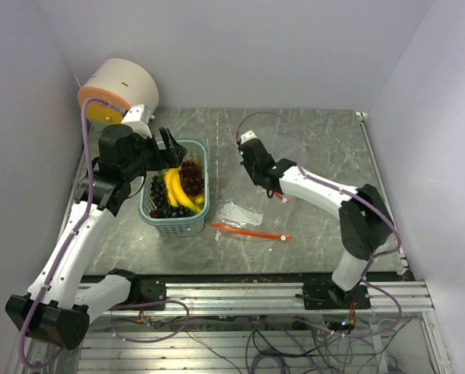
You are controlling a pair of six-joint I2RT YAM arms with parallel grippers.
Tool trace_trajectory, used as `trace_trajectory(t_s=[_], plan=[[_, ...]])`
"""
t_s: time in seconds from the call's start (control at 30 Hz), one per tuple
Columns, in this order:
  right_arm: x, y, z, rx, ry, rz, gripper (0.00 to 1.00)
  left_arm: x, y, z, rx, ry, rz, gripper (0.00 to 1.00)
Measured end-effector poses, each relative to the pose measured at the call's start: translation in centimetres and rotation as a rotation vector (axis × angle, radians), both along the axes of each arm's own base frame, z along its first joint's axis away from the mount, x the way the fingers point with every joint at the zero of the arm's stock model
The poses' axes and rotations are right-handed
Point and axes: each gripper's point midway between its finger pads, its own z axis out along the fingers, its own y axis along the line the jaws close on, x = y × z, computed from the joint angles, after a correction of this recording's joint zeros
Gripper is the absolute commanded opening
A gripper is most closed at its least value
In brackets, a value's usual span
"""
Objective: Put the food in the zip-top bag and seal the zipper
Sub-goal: Pick up the zipper food storage bag at the center of the board.
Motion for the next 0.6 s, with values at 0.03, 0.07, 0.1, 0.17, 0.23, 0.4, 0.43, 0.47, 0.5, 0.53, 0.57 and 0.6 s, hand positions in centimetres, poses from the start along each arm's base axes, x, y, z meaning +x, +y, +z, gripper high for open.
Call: trace_trajectory(t_s=[0.03,0.07,0.1,0.17,0.23,0.4,0.43,0.47,0.5,0.53,0.57,0.6], plan=[[0.3,0.4,1.4,0.047,-0.015,-0.004,0.0,0.0,0.0,0.0,0.0,-0.001,-0.003,0.95],[0.5,0.9,2.9,0.099,-0.026,-0.005,0.0,0.0,-0.1,0.0,0.0,-0.002,-0.005,0.89],[0.7,1.3,4.4,0.154,-0.037,-0.006,0.0,0.0,-0.1,0.1,-0.001,-0.004,-0.009,0.84],[1.0,2.1,7.3,0.271,-0.055,-0.005,0.0,0.0,-0.5,0.4,-0.018,-0.012,-0.026,0.79],[1.0,2.6,9.7,0.383,-0.059,0.001,0.0,0.1,-1.3,1.1,-0.056,-0.032,-0.056,0.79],[-0.3,4.5,13.8,0.65,-0.001,0.057,0.0,0.7,-4.3,1.5,-0.221,-0.063,-0.156,0.81],[-0.6,4.8,14.0,0.682,0.017,0.068,0.0,1.0,-4.8,1.3,-0.25,-0.057,-0.17,0.81],[-1.0,5.4,14.3,0.723,0.043,0.083,0.0,1.4,-5.4,1.2,-0.282,-0.046,-0.186,0.81],[-1.4,6.1,14.4,0.758,0.067,0.101,0.0,1.9,-6.1,1.0,-0.312,-0.035,-0.202,0.8],[-1.8,6.7,14.5,0.79,0.091,0.116,0.0,2.3,-6.7,0.8,-0.332,-0.025,-0.215,0.8],[-2.1,7.1,14.6,0.812,0.108,0.126,0.0,2.7,-7.4,0.5,-0.345,-0.008,-0.226,0.8],[-2.5,7.5,14.7,0.835,0.127,0.139,0.0,3.0,-8.2,0.2,-0.349,0.009,-0.238,0.81]])
